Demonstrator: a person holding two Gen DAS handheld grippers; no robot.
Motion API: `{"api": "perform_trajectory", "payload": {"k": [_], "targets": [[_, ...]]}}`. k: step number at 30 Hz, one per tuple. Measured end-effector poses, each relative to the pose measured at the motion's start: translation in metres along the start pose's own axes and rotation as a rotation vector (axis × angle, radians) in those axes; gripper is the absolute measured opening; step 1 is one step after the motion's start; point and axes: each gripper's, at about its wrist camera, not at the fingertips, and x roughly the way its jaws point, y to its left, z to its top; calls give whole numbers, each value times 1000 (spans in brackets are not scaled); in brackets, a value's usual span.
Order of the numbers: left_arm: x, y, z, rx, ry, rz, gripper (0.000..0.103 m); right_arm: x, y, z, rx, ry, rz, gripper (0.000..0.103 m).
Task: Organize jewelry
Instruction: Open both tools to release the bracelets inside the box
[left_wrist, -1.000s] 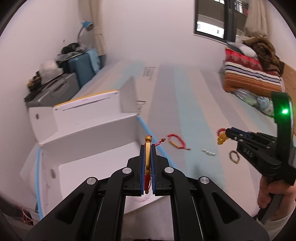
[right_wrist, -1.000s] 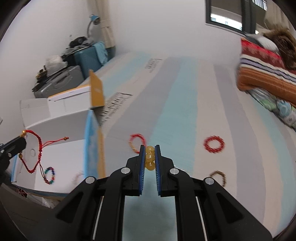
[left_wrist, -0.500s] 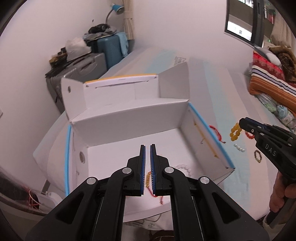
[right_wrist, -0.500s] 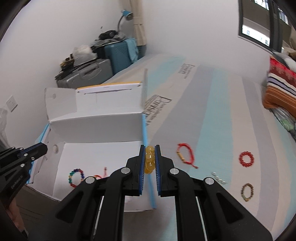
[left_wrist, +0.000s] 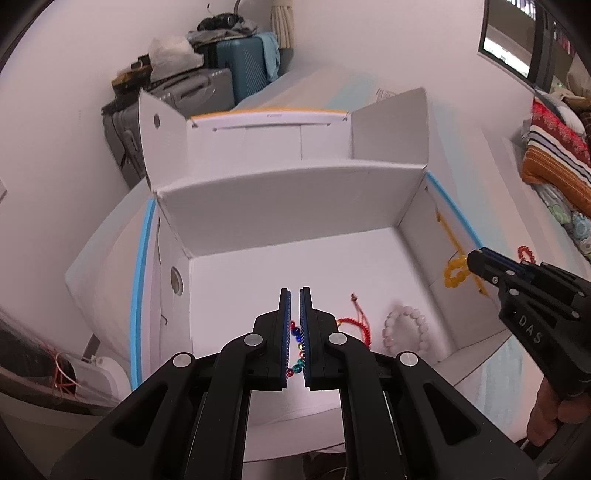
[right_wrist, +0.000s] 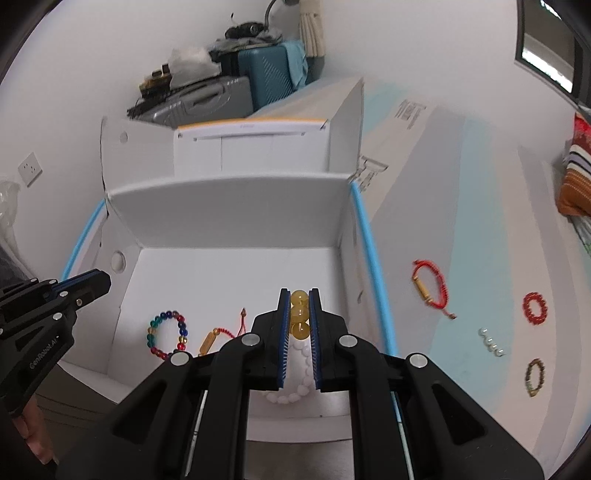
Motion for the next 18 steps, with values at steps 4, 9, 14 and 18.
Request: {"api": "perform_trajectory", "payload": {"k": [4,9,14,18], "targets": [[12,4,-7,-7,26,3,5,19,5,-6,-9,44,0,9],[23,8,-13,-18,48,3,5,37,4,-13,2,88,8,9],[32,12,-17,-28,72,18,6,44,6,-17,6,104,11,9],[34,15,-20,-42,79,40,22,45,7,-17,15,103,26,12]]}}
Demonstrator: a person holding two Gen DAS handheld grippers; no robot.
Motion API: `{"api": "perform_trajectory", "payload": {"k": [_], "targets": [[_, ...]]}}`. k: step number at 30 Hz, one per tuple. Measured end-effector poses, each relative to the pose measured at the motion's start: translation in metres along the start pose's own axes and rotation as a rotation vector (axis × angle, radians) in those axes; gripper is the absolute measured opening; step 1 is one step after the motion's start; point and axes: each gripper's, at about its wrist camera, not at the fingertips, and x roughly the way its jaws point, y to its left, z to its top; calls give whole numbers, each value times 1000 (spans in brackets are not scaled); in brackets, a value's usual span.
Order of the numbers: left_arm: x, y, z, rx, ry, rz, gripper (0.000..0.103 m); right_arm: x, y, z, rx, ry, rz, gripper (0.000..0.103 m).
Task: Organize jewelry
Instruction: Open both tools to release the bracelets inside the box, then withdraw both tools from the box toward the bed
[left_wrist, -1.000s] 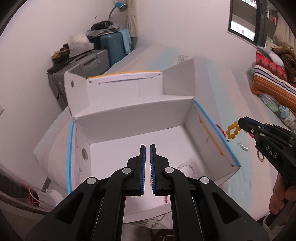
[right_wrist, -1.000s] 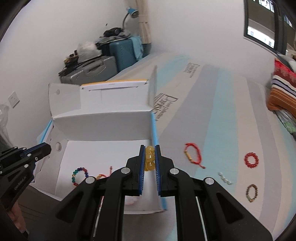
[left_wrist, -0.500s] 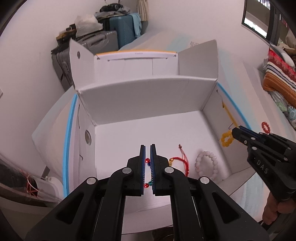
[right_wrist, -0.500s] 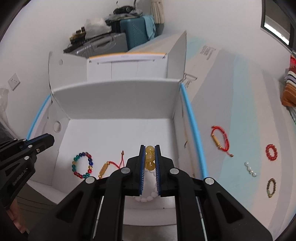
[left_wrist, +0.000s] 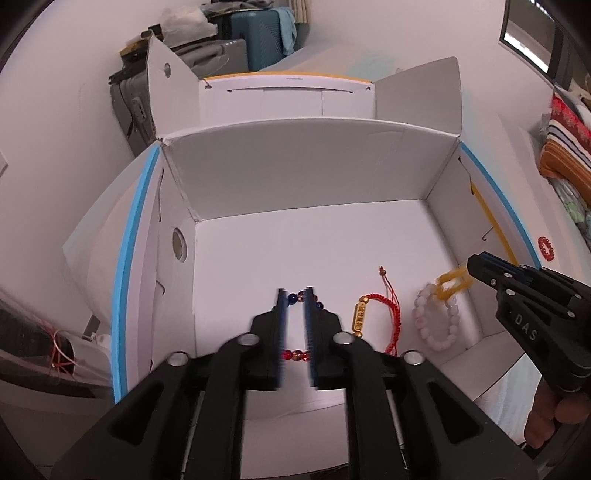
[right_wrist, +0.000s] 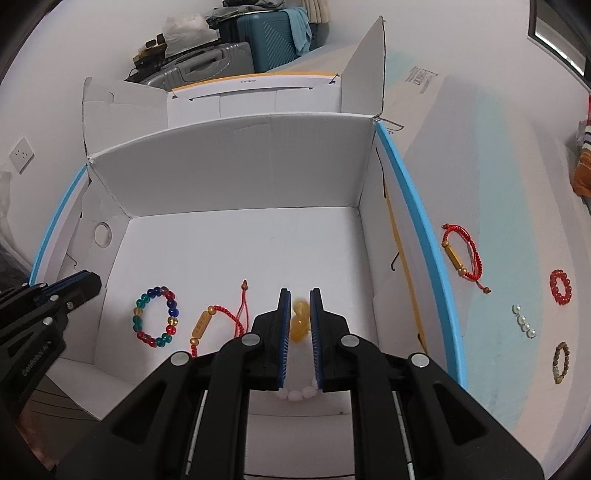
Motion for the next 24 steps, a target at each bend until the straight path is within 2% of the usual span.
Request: {"api": "perform_trajectory", "payload": {"k": [1,2,3,5,6,7,9,11,12,14,16,21,24], "targets": [[-1,1,-1,-4,-2,10,36,-1,0,0,3,1,12,12],[-4,2,-2,-10,-14,17,39,-3,1,0,2,-2,21,15],[-6,3,-2,-12,-19,19,40,-6,1,0,2,-8,25,26],[-10,4,-1,-19,-26,19,52,-14,1,0,13,-32,25,40],[-14,5,-1,-25,-39,18,54,-20,0,0,21,-49,29,46],[-16,5,-2,-27,-46,20,57,-26,-1,0,24,-66,34,49],[-24,4,-2,-30,-64,22,66,-36,-2,1,25,-91,32,61],[-32,3,-2,-30,-88,22,77,-48,-5,2,26,-123,18,67],[-36,1,-2,-29,-100,25,79,-54,-8,2,28,-138,10,73],[-43,-3,-1,-24,-118,22,87,-65,-13,2,37,-165,2,79],[-50,-10,0,-18,-133,13,92,-73,-19,2,42,-182,-10,83],[-60,-27,0,0,-152,1,95,-95,-38,-1,78,-229,-50,95],[-67,-41,-1,15,-170,-11,97,-108,-52,-5,96,-256,-77,95]]}}
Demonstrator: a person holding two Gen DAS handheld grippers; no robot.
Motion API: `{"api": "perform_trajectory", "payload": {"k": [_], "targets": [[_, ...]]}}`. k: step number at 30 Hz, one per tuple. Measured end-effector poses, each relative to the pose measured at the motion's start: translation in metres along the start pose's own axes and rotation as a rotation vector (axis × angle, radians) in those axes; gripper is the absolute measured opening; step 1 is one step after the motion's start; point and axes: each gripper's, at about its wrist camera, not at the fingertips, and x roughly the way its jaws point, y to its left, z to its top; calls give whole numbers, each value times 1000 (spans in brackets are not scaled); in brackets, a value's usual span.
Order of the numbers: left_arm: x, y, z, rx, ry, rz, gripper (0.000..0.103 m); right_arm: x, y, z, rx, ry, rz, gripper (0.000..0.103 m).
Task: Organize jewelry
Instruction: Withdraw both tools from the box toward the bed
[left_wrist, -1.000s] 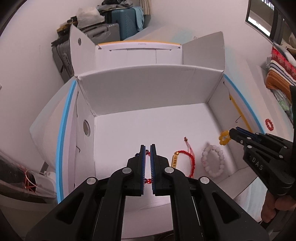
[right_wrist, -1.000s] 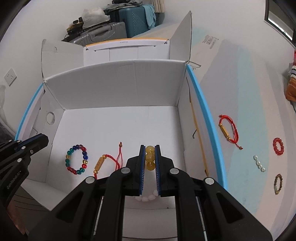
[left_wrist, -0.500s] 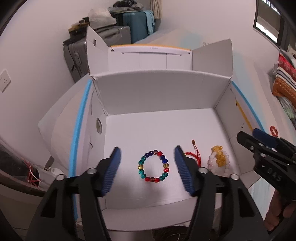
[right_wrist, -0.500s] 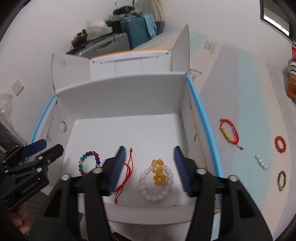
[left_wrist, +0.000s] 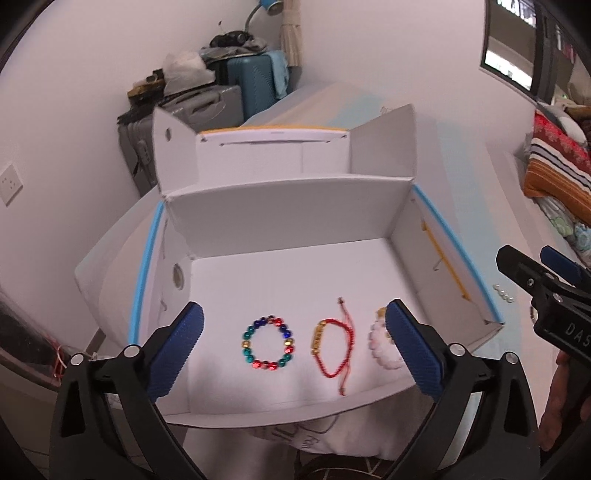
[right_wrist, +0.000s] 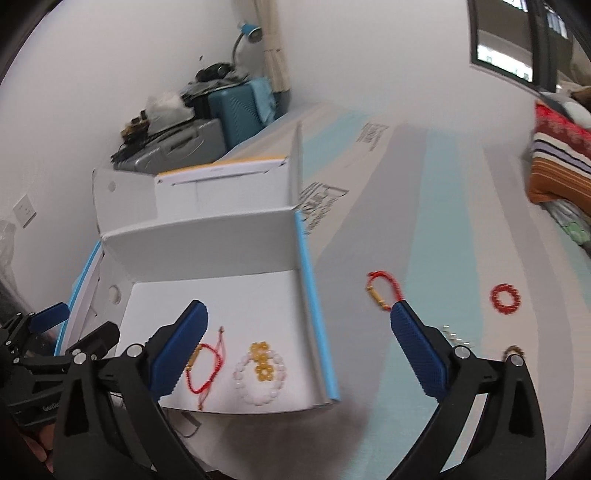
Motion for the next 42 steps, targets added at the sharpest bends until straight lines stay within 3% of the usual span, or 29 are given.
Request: {"api": "perform_trajectory", "payload": {"k": [20,28,42], "targets": [[-19,-129,11,131,-44,-108,97,-54,-145,-12,122,-39,-140,95],[-8,-194,8,183,-11,-150,97,-57,-203,-30,165,-18,-203,95],[45,-292,-7,233,123,-220,97,-34,-289,-68,237,43,-264,95]]}}
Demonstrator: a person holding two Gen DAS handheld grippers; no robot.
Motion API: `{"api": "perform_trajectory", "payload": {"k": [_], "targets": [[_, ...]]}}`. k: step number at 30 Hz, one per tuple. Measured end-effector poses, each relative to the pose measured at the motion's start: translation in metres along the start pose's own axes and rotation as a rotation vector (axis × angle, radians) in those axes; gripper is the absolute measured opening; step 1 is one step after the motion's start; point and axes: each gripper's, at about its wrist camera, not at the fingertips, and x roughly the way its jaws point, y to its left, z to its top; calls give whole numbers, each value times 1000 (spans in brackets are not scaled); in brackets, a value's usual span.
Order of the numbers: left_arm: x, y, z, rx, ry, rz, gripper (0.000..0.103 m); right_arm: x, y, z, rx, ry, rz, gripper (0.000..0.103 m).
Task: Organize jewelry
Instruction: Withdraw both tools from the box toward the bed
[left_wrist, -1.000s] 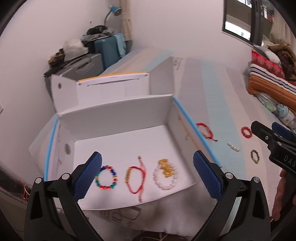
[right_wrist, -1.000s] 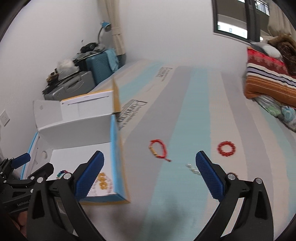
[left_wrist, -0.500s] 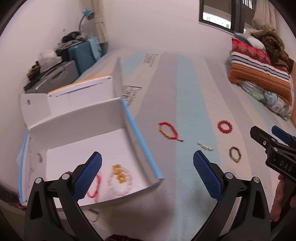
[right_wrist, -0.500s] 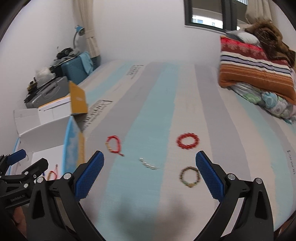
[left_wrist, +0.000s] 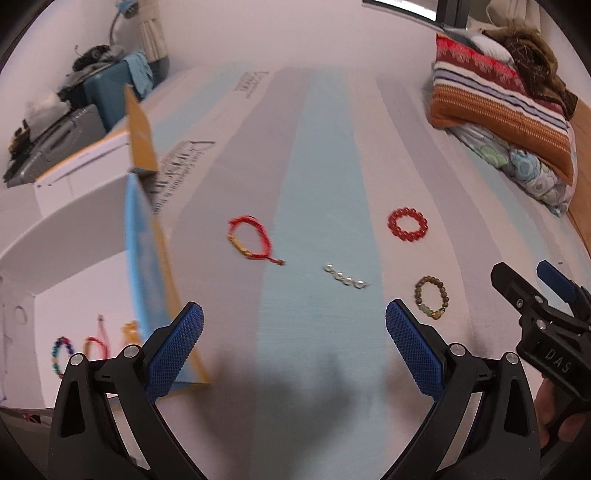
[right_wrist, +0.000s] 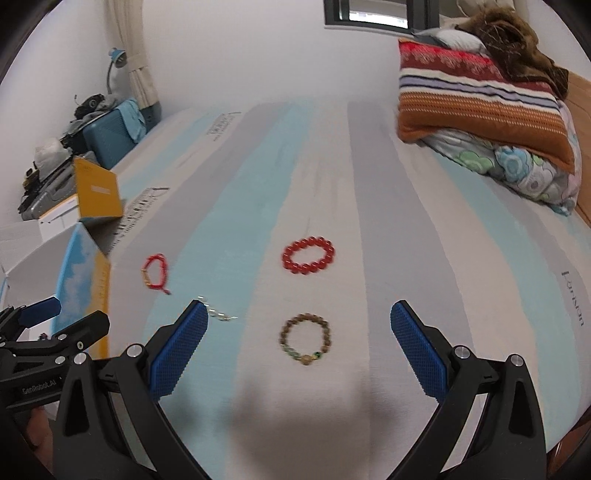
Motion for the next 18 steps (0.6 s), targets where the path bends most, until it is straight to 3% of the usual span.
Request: {"api": "perform_trajectory", "payload": {"k": [10,18], "targets": [[78,-37,8,-1,92,-15,97,68,-38,-19,30,97,-14,95],[124,-50,11,-25,134,-6,97,101,-41,-28,23,162,1,95]]}}
